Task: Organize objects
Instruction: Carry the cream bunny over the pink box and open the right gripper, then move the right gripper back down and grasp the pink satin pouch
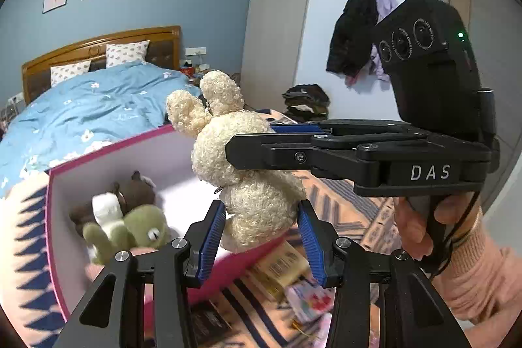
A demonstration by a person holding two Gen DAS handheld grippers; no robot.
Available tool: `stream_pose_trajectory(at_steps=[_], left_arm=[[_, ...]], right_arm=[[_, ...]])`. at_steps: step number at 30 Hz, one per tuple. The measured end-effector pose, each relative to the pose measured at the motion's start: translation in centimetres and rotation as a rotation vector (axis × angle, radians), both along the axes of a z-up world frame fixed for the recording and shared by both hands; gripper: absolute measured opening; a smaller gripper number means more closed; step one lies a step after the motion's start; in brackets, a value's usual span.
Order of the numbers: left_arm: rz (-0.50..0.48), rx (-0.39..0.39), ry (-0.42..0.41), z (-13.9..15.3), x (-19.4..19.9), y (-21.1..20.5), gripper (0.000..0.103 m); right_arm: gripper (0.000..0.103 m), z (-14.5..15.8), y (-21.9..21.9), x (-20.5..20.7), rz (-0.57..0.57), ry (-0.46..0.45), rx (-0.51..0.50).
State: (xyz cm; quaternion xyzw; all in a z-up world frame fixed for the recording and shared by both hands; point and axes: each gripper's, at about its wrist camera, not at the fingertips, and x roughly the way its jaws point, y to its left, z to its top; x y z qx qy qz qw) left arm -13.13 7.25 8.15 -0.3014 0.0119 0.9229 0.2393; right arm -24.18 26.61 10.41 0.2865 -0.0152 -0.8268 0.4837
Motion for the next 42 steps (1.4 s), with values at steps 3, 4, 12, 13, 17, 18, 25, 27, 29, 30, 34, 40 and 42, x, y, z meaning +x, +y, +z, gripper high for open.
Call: stream_pose_trajectory(at_steps=[3, 4, 12, 13, 17, 18, 25, 27, 29, 30, 34, 40, 42], left_arm=[[0.015, 0.002, -0.021, -0.2, -2.0, -0.2, 0.046], [0.019, 0.005, -0.029, -0.3, -2.7, -0.3, 0.046], [0.064, -0.021, -0.120, -2.2, -7.9, -0.6, 0.046], [0.067, -0.023, -0.135, -2.6, -8.5, -0.7, 0.046], [0.090, -0.040, -0.184, -3.4, -10.5, -0.8, 0.046], [0.096, -0.046, -0.198, -3.6, -11.0, -0.8, 0.046], [0.136, -0.054, -0.267, -4.6, -13.3, -1.1, 0.045], [0.149, -0.042, -0.283, -4.7, -13.7, -1.3, 0.045], [0.155, -0.029, -0.289, -4.8, -13.7, -1.4, 0.045], [0.157, -0.025, -0.288, -4.8, -13.6, -1.6, 0.045], [0.156, 0.013, -0.268, -4.7, -12.7, -2.1, 0.047], [0.155, 0.034, -0.169, -3.1, -9.5, -3.0, 0.060], [0.153, 0.031, -0.140, -2.5, -8.1, -3.0, 0.060]], right_arm=[[0.035, 0.1, -0.6, -1.8, -0.016, 0.003, 0.004], [0.035, 0.0, -0.8, -2.5, -0.023, 0.008, 0.010], [0.035, -2.4, -2.6, -7.9, -0.064, -0.063, 0.047], [0.035, -2.8, -2.8, -8.5, -0.066, -0.074, 0.055], [0.035, -3.9, -3.5, -10.2, -0.083, -0.098, 0.089], [0.035, -4.2, -3.7, -10.6, -0.091, -0.104, 0.098], [0.037, -5.3, -4.5, -13.4, -0.169, -0.152, 0.152], [0.037, -5.6, -4.3, -14.1, -0.196, -0.178, 0.153], [0.037, -5.8, -4.0, -14.3, -0.208, -0.191, 0.146], [0.037, -5.8, -3.7, -14.1, -0.207, -0.195, 0.138], [0.038, -5.8, -2.9, -12.9, -0.185, -0.190, 0.115], [0.039, -5.1, -2.1, -9.8, -0.136, -0.152, 0.090], [0.042, -4.6, -1.6, -8.8, -0.125, -0.144, 0.064]])
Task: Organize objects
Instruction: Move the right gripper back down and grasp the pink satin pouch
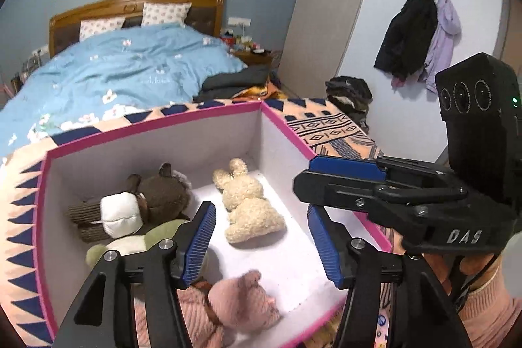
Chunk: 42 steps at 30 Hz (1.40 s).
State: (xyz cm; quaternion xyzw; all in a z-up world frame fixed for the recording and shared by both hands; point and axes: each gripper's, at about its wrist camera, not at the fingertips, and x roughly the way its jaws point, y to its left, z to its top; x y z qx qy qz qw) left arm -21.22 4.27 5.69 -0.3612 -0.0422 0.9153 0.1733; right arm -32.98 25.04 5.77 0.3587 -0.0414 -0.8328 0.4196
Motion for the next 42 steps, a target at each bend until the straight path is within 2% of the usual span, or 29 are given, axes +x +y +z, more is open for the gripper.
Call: stream_pose_trajectory(at_steps=[1, 7, 8, 10, 12, 16, 19, 23, 27, 34, 42], left_arm=[[-0.003, 0.004, 0.015, 0.3, 0.8, 0.0, 0.061], [-0.020, -0.022, 0.096, 1.5, 5.1, 0.5, 0.064], [-0.035, -0.035, 0.104, 1.7, 6.0, 0.7, 0.071], [-0.061, -0.054, 0.129, 1.8, 7.6, 0.9, 0.077], [-0.066, -0.080, 0.163, 2.0, 9.4, 1.3, 0.077], [-0.099, -0.088, 0.177, 1.7, 12.1, 1.6, 0.077], [-0.108, -0.072, 0.165, 1.0, 13.4, 1.7, 0.077], [-0.138, -0.045, 0.106, -1.1, 14.5, 2.2, 0.077], [-0.170, -0.029, 0.021, -4.2, 15.5, 3.1, 0.077], [-0.197, -0.099, -0.054, -7.9, 17.6, 5.1, 0.077], [-0.189, -0.080, -0.115, -9.9, 19.2, 5.5, 0.077]], right_arm=[[0.045, 0.2, 0.4, 0.6, 0.010, 0.004, -0.018], [0.046, 1.6, 2.2, 4.2, 0.048, 0.029, -0.097], [0.047, 1.7, 2.5, 4.8, 0.053, 0.034, -0.102], [0.050, 1.9, 2.9, 5.9, 0.063, 0.044, -0.109], [0.053, 1.8, 3.6, 7.2, 0.064, 0.054, -0.110], [0.053, 1.1, 5.2, 9.3, 0.079, 0.039, -0.118], [0.053, 0.1, 6.7, 10.8, 0.077, 0.028, -0.109], [0.053, -1.8, 8.5, 12.7, 0.062, 0.000, -0.084], [0.053, -4.4, 9.3, 15.2, 0.061, -0.028, 0.004], [0.053, -8.6, 9.5, 18.1, 0.113, -0.105, 0.095], [0.053, -11.5, 8.4, 19.4, 0.153, -0.158, 0.152]])
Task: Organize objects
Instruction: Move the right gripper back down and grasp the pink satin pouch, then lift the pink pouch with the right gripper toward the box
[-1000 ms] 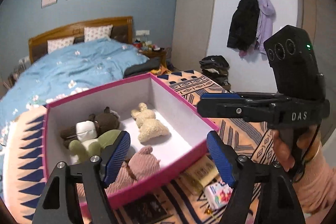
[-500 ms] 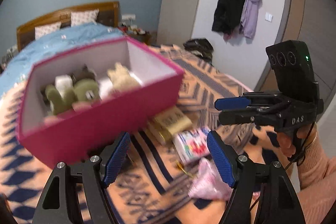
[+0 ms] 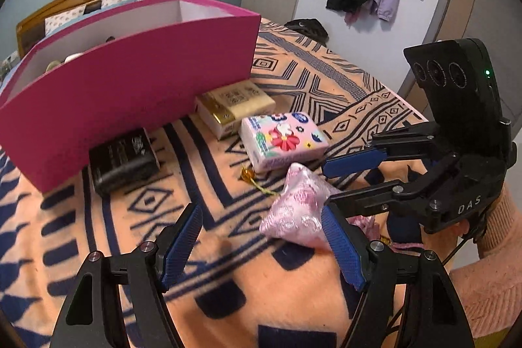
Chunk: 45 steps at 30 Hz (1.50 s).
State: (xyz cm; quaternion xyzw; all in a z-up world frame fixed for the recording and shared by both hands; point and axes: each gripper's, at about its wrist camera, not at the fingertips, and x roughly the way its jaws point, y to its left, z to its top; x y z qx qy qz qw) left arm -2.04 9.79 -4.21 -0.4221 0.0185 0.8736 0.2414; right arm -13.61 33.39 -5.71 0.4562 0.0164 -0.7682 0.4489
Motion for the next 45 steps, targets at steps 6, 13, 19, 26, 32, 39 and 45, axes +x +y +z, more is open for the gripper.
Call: stream_pose_trajectory(at_steps=[6, 13, 19, 26, 32, 39, 45], left_arm=[[-0.003, 0.022, -0.024, -0.5, 0.9, 0.1, 0.077], [-0.009, 0.024, -0.038, -0.9, 1.2, 0.5, 0.077], [-0.012, 0.030, -0.070, -1.6, 1.3, 0.7, 0.076], [-0.024, 0.038, -0.066, -1.6, 1.7, 1.0, 0.076], [-0.029, 0.058, -0.075, -1.4, 1.8, 0.7, 0.076], [-0.042, 0.107, -0.079, -1.0, 1.9, 0.4, 0.075], [-0.087, 0.188, -0.074, -0.1, 2.1, 0.5, 0.076]], right_arm=[[0.053, -0.8, 0.2, 0.0, -0.018, -0.027, 0.006], [0.053, -1.1, -0.2, 0.1, -0.020, -0.045, -0.003], [0.053, -1.2, -0.8, 0.4, 0.011, -0.050, -0.002], [0.032, -1.2, -1.0, 0.6, 0.028, -0.050, -0.008], [0.029, -0.4, -0.7, 0.8, 0.025, -0.038, -0.034], [0.028, 0.9, -0.4, 0.9, 0.008, -0.010, -0.063], [0.027, 2.4, -0.4, 0.9, -0.007, 0.032, -0.098]])
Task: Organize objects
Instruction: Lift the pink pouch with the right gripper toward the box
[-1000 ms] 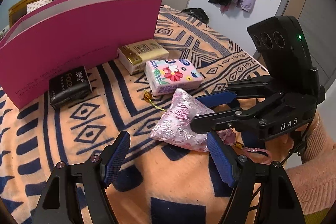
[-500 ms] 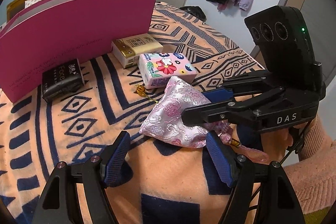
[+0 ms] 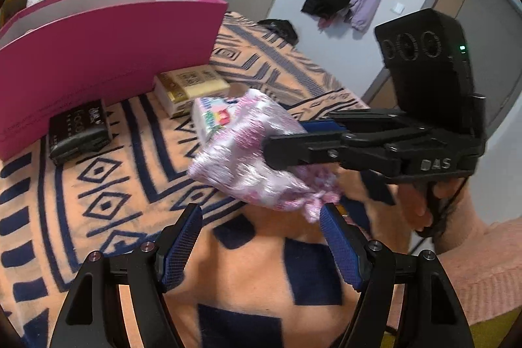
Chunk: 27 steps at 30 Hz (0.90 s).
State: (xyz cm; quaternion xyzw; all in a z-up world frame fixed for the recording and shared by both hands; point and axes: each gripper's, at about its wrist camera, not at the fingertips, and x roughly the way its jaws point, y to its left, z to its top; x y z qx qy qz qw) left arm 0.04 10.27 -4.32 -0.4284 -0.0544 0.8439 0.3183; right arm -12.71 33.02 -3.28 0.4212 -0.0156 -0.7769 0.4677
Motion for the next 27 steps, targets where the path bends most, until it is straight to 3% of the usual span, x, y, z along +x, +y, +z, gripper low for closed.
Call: stream_pose_trajectory(at_steps=[3, 7, 13, 20, 27], left_arm=[[-0.006, 0.001, 0.024, 0.6, 0.0, 0.3, 0.075], [-0.020, 0.011, 0.038, 1.4, -0.1, 0.6, 0.062], [-0.018, 0.054, 0.062, 2.8, -0.4, 0.3, 0.053], [-0.007, 0.058, 0.093, 4.2, -1.0, 0.4, 0.046], [0.022, 0.037, 0.123, 5.9, -2.9, 0.5, 0.046]], right_arm=[[0.026, 0.8, 0.0, -0.2, -0.012, 0.016, -0.021], [0.026, 1.8, -0.1, -0.5, -0.016, 0.047, -0.042], [0.026, 3.1, -0.7, -0.9, -0.007, 0.081, -0.061], [0.026, 4.8, -1.5, -1.5, 0.010, 0.115, -0.087], [0.026, 6.4, -2.2, -2.3, 0.026, 0.148, -0.110]])
